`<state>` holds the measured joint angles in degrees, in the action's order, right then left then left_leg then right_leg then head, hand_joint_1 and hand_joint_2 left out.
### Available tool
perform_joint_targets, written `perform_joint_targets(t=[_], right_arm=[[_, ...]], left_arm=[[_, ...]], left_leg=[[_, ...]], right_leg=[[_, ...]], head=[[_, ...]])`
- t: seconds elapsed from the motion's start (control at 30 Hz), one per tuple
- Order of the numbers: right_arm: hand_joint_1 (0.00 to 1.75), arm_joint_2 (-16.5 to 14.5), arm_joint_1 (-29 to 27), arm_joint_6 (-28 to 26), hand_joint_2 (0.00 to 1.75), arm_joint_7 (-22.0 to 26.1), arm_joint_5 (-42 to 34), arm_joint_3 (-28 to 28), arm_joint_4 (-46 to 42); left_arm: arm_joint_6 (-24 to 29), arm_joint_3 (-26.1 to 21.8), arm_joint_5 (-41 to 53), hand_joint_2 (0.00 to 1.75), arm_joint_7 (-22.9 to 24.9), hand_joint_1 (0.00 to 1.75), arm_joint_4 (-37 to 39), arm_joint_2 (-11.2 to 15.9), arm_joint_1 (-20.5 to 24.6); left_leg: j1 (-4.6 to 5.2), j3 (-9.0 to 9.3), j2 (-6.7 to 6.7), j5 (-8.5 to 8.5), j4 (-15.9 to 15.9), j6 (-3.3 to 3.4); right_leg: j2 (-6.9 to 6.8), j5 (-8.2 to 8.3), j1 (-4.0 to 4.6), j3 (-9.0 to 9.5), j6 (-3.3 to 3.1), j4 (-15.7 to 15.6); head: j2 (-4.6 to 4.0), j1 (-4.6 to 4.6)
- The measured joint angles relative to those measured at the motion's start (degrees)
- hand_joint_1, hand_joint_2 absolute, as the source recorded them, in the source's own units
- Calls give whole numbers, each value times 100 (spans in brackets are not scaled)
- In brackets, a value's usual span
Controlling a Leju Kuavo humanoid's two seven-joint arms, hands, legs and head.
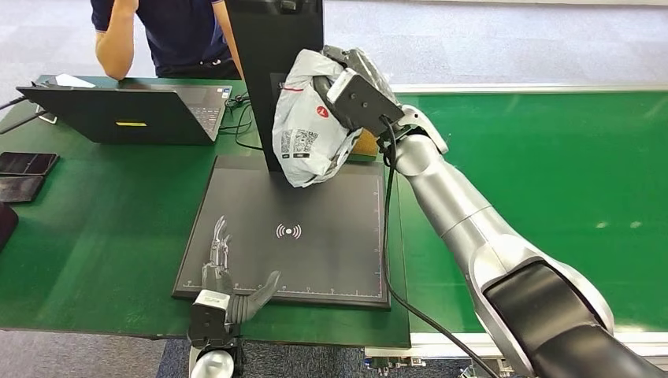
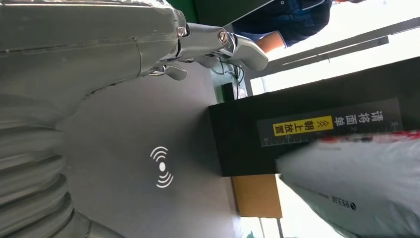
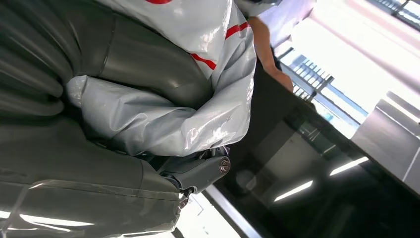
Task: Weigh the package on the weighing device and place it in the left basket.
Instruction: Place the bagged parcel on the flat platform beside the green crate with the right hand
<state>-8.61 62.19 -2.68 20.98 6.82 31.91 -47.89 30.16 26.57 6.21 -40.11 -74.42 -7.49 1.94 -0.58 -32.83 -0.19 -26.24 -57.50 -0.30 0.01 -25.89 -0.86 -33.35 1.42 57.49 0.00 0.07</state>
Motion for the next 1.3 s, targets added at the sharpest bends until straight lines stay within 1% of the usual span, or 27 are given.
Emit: perform_joint_targets(t=[0.2,0.33,0.47,0.57,0.73,0.83,0.97,1.13,1.3], right_arm=[[166,-147,10,27,175,103,-246,117,162],[162,-201,14,54,175,126,-362,161,234],[160,-252,38,-48,175,115,-382,239,327],[165,-269,62,-163,175,126,-367,306,496],[164,-247,13,-200,175,364,-396,364,979],[164,-156,-173,-242,175,585,-420,374,1298],[165,1,-636,-333,175,898,-393,390,1718],[164,109,-1199,-117,175,1231,-392,401,2087],[167,146,-1571,116,175,1483,-417,428,2255]], left_arm=[[0,37,-19,175,0,0,45,17,112],[-11,74,-30,175,0,0,82,30,174],[-47,106,-60,175,-1,0,128,31,260],[-86,107,-62,175,-1,0,169,30,333],[-117,105,-62,175,0,0,203,30,390],[-127,105,-50,175,0,0,206,31,401],[-138,105,-7,175,0,0,213,32,402],[-149,108,-26,175,0,0,215,39,403],[-201,133,-67,175,0,0,245,39,425]], left_leg=[[0,-1,0,0,0,0],[0,-1,0,0,-1,0],[0,0,0,0,-1,0],[0,0,0,0,-1,0],[0,2,0,0,-2,0],[0,3,-1,0,-2,1],[0,2,-3,-1,-2,1],[1,3,-2,-2,-2,0],[1,8,0,-1,-2,-1]], right_leg=[[-1,0,-1,0,0,0],[-1,0,-4,1,1,0],[-1,0,-4,0,1,0],[-1,0,-3,1,1,0],[-1,0,-3,0,0,-1],[-3,0,-3,2,0,-1],[-2,0,-5,2,1,-2],[0,0,-3,0,0,-3],[1,0,2,2,-1,-3]], head=[[0,0],[0,0],[0,-1],[0,0],[0,-1],[0,-1],[0,-1],[0,-1],[0,0]])
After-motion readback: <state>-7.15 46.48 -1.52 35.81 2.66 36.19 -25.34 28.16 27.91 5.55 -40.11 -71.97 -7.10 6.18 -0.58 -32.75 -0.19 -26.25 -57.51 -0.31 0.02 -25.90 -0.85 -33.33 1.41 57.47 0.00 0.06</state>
